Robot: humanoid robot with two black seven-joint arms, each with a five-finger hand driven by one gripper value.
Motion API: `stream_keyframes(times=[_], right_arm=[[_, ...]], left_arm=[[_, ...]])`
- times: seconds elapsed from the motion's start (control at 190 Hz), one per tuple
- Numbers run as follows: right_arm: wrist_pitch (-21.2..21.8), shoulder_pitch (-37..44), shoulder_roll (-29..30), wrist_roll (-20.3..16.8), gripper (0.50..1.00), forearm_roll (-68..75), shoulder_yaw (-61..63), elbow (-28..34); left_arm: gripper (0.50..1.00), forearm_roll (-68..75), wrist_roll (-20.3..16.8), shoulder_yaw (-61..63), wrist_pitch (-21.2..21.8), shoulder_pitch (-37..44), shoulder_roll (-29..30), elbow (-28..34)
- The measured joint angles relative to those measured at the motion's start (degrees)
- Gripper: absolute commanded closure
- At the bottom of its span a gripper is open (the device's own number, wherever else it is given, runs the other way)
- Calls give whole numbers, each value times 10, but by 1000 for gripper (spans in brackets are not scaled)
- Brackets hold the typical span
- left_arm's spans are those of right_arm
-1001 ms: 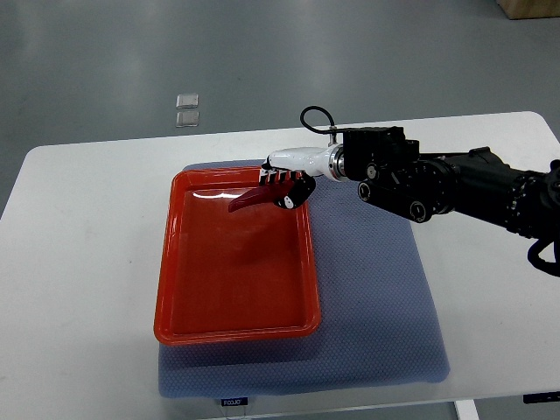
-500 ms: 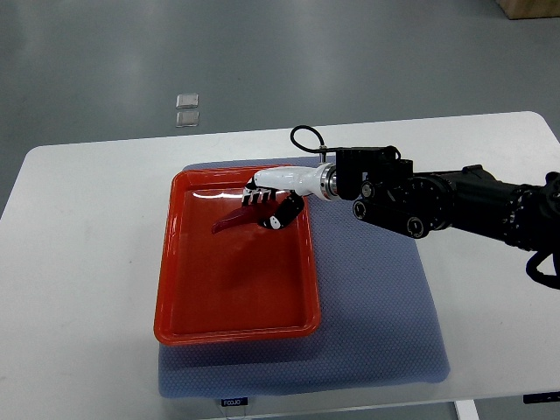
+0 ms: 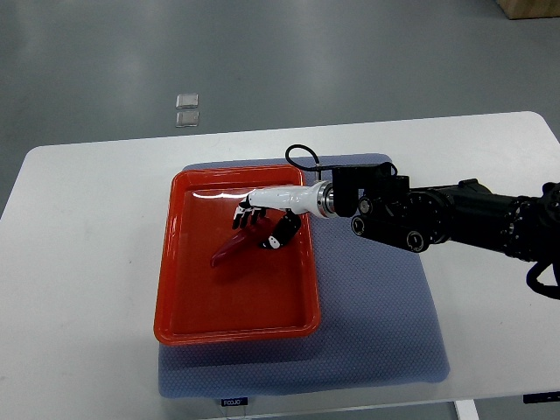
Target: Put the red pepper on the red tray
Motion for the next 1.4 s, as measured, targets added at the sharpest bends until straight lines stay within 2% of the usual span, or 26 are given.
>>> stream_keyframes(times=[0.153,0.311,0.564,0.838,0.859,0.896,1.001,1.106,1.217,1.401], right_arm=[[0,0,0,6,652,1,0,7],[-1,7,0,7,642,2,17,7],[2,9,0,7,640,28,191,-5],[-1,-111,-13,3,638,217,458,-7],[-1,-122,-14,3,632,234,479,-7],[1,-143,-16,2,585,270,519,-8],[8,-197,-18,2,581,371,610,-9],[28,-248,-18,4,581,454,660,-9],[71,-289,-19,7,581,509,687,-11],[121,-320,-20,7,581,544,710,-40]], left_arm=[[500,0,0,-1,0,0,0,0],[500,0,0,-1,0,0,0,2],[500,0,0,-1,0,0,0,2],[500,0,0,-1,0,0,0,1],[500,0,0,-1,0,0,0,0],[500,0,0,-1,0,0,0,0],[500,0,0,-1,0,0,0,0],[500,0,0,-1,0,0,0,0],[500,0,0,-1,0,0,0,0],[500,1,0,-1,0,0,0,0]])
